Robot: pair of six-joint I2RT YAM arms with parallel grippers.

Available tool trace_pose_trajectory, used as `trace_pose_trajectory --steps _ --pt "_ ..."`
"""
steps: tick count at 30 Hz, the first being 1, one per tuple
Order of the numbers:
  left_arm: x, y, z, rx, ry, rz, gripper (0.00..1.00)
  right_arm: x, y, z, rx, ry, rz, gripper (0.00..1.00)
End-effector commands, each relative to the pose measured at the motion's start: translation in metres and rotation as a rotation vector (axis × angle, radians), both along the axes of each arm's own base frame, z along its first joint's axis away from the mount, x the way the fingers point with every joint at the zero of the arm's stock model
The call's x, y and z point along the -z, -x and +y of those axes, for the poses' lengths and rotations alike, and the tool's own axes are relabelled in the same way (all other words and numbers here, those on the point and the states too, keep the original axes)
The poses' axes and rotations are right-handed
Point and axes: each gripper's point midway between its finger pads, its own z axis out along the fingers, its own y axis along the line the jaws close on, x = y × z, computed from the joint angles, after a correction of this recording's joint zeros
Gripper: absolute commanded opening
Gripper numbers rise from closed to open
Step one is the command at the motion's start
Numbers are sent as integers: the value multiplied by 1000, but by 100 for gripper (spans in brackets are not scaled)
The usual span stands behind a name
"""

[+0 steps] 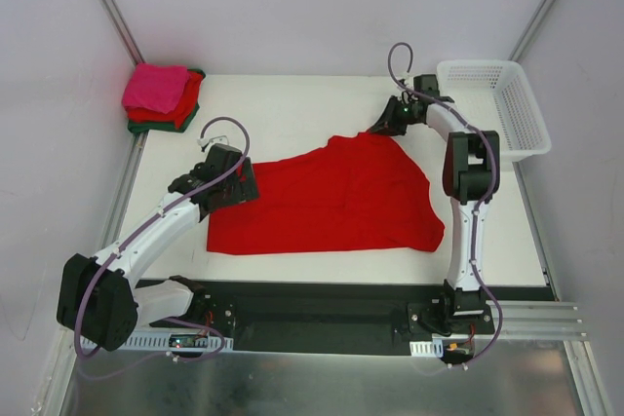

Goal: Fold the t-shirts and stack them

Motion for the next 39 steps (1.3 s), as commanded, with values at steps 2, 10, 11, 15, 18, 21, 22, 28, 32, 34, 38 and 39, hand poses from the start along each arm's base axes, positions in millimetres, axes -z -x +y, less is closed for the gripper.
trace_pose_trajectory --steps 2,10,11,15,18,21,22,28,32,34,38,39 --pt "-2 0 1 -1 13 -12 97 -96 -3 0 -5 -29 -220 9" --pt "-2 2 0 -3 26 -15 98 -127 22 -7 12 5 -257 9" --pt "-2 2 0 -3 28 -15 97 -128 25 -9 23 18 -257 9" --pt "-1 3 0 -4 29 -16 97 -124 49 -14 34 74 -216 15" --pt "0 4 0 -4 28 -13 98 -113 74 -17 25 142 -156 26" --pt "0 4 0 -3 30 -14 98 -99 103 -18 3 206 -99 30" --pt "0 4 1 -5 28 -15 98 -96 114 -19 -6 222 -74 30" --pt "5 5 0 -4 26 -1 98 -76 156 -20 -44 349 -19 30" --pt "7 6 -1 0 30 6 97 -76 155 -28 -7 396 -20 30" --pt "5 6 -1 -1 34 -3 97 -77 150 -34 20 427 -29 30" --pt "4 6 1 -3 29 -10 98 -83 129 -44 91 479 -69 38" --pt "4 6 1 -1 29 -11 98 -82 125 -46 102 488 -68 39"
